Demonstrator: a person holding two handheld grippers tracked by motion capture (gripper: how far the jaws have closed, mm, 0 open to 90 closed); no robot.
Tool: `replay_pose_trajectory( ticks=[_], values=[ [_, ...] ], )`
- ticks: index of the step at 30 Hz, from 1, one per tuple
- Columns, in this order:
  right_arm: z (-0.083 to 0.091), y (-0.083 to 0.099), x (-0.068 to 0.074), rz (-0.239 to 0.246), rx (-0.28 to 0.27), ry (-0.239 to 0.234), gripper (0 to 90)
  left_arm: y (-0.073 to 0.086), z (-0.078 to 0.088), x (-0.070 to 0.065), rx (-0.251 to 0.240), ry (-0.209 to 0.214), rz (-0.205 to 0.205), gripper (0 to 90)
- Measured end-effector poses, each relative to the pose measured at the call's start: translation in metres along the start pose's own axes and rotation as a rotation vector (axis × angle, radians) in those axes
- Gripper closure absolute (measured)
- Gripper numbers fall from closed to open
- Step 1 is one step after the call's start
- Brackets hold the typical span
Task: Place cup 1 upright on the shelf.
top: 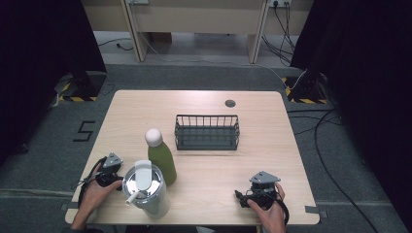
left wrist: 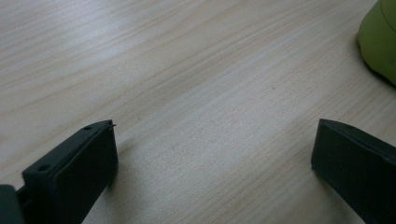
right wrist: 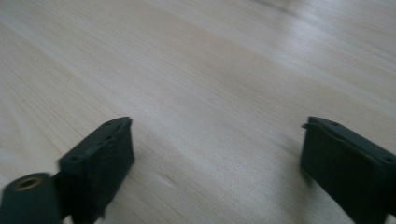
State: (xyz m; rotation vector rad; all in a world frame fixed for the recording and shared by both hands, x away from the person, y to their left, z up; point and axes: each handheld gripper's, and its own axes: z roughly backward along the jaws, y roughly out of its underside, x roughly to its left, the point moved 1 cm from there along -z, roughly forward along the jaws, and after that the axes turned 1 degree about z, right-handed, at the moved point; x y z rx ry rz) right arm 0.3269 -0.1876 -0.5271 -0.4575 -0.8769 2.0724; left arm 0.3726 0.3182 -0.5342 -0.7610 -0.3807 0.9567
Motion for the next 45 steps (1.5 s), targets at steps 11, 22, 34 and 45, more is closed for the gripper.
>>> replay_pose_trajectory(
  ticks=[11,22,34,45],
  values=[
    [0.007,-0.008,0.017,0.045,-0.124,-0.054,15.9,0.000,0.000,0.000,0.000,0.000,0.000,0.0],
    [0.010,-0.035,0.055,0.160,-0.214,-0.135,16.7,0.000,0.000,0.000,0.000,0.000,0.000,0.0],
    [-0.007,-0.057,0.099,0.247,-0.268,-0.261,16.7,0.000,0.000,0.000,0.000,0.000,0.000,0.0],
    [-0.018,-0.064,0.128,0.284,-0.300,-0.360,15.6,0.000,0.000,0.000,0.000,0.000,0.000,0.0]
  ],
)
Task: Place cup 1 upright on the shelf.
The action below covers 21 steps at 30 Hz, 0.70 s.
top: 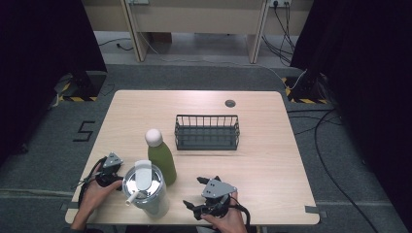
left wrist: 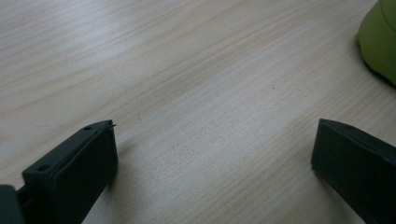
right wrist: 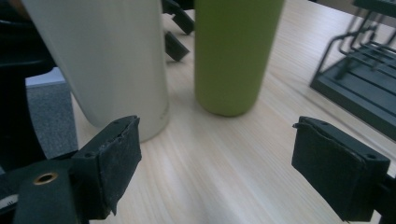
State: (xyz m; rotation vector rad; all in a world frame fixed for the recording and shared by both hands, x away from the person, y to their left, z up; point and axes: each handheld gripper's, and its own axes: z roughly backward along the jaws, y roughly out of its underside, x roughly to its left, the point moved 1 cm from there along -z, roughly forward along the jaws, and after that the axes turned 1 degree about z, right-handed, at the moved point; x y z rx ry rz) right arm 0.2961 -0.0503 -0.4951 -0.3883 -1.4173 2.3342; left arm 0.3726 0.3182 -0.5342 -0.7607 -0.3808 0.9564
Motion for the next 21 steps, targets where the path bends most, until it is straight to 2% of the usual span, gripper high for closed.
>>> replay_pose_trajectory(
  ticks=[2,4,9,16,20,21],
  values=[
    [-0.002,-0.001,0.002,0.003,-0.005,-0.010,15.5,0.000,0.000,0.000,0.000,0.000,0.001,0.0],
    [-0.009,-0.005,0.008,0.006,-0.030,-0.051,15.3,0.000,0.000,0.000,0.000,-0.001,0.001,0.0],
    [-0.019,-0.012,0.018,0.031,-0.070,-0.107,15.0,0.000,0.000,0.000,0.000,0.000,0.001,0.0],
    [-0.033,-0.018,0.026,0.026,-0.102,-0.157,14.9,0.000,0.000,0.000,0.000,0.000,0.001,0.0],
    [-0.039,-0.019,0.028,0.021,-0.114,-0.168,14.9,0.000,0.000,0.000,0.000,0.000,0.001,0.0],
    [-0.043,-0.020,0.029,0.021,-0.123,-0.185,13.7,0.000,0.000,0.000,0.000,-0.001,0.000,0.0]
  ],
)
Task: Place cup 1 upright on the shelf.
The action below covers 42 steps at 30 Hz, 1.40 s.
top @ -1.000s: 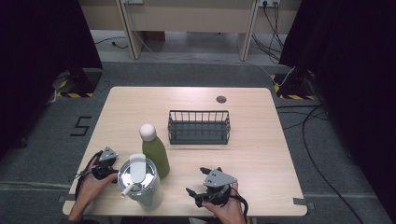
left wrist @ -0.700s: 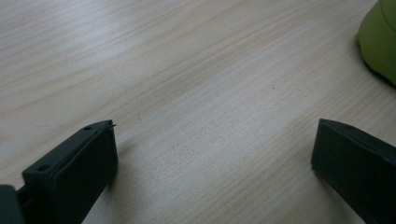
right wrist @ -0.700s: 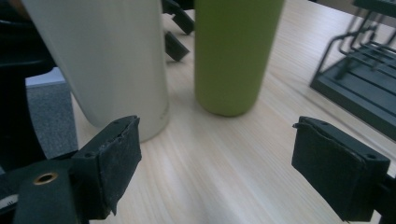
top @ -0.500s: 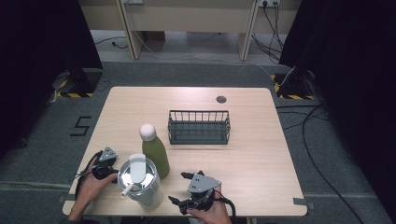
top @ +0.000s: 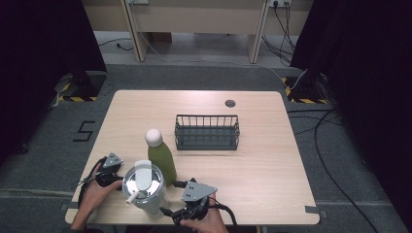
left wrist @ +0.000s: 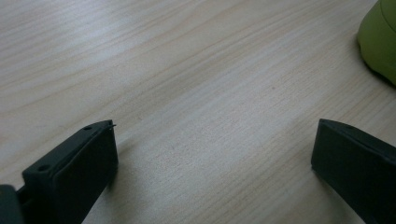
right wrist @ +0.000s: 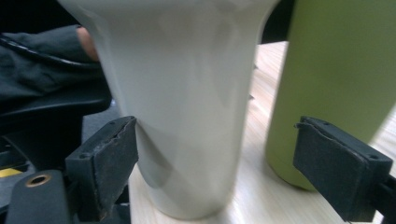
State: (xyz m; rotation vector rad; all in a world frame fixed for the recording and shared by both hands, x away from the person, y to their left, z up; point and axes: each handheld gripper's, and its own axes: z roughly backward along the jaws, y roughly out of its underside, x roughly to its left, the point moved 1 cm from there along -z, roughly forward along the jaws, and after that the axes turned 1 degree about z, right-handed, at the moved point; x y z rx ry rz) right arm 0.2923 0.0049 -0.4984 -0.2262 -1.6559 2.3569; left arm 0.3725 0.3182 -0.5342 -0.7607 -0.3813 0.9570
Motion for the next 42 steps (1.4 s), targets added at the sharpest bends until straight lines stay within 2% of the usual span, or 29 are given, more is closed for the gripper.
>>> replay_pose_trajectory(
  ticks=[13,25,28,34,42],
  values=[
    [-0.021,-0.002,0.008,0.020,-0.049,-0.061,14.3,0.000,0.000,0.000,0.000,0.000,0.000,0.0],
    [-0.036,-0.003,0.010,0.005,-0.098,-0.065,9.2,0.000,0.000,0.000,0.000,0.000,0.000,0.0],
    [-0.040,-0.003,0.009,0.014,-0.122,-0.072,8.6,0.000,0.000,0.000,0.000,0.000,0.000,0.0],
    [-0.047,-0.003,0.008,0.003,-0.154,-0.086,8.1,0.000,0.000,0.000,0.000,0.000,0.000,0.0],
    [-0.051,-0.004,0.008,0.012,-0.153,-0.087,10.1,0.000,0.000,0.000,0.000,0.000,-0.001,0.0]
  ],
)
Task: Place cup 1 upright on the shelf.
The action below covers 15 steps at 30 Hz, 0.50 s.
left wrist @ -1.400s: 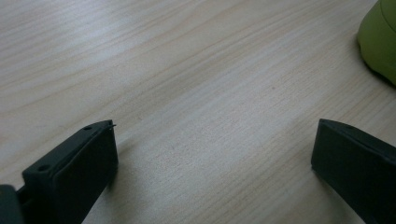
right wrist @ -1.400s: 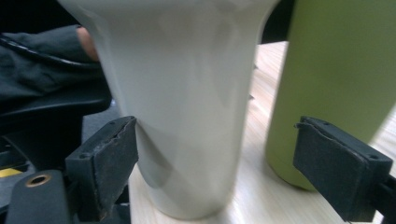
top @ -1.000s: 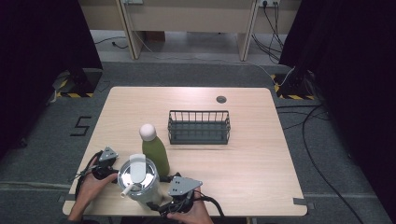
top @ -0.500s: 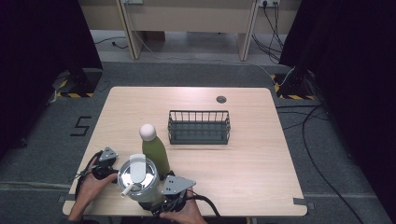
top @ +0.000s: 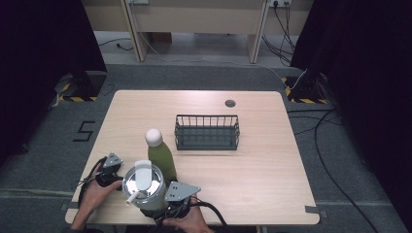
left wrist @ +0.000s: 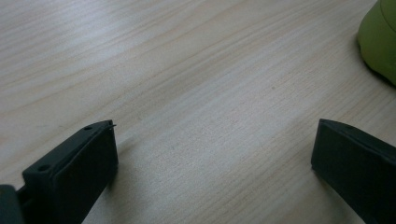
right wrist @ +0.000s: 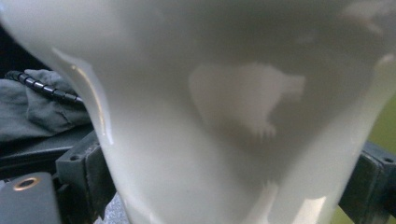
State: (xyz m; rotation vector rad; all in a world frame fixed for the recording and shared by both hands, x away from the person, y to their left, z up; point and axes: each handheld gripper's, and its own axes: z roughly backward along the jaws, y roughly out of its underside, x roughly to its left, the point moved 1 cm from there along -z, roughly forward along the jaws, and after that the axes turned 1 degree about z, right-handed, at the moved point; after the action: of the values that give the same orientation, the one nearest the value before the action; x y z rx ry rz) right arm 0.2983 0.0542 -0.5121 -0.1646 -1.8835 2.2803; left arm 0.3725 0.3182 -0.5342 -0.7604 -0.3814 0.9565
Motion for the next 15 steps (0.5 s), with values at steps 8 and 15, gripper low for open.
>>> replay_pose_trajectory(
  ticks=[8,15],
  values=[
    [0.002,-0.002,0.002,0.005,0.006,0.017,10.9,0.000,0.000,0.000,0.000,0.000,0.000,0.0],
    [0.016,-0.013,0.004,0.010,-0.002,0.037,11.0,0.000,0.000,0.000,0.000,0.001,-0.001,0.0]
  ],
)
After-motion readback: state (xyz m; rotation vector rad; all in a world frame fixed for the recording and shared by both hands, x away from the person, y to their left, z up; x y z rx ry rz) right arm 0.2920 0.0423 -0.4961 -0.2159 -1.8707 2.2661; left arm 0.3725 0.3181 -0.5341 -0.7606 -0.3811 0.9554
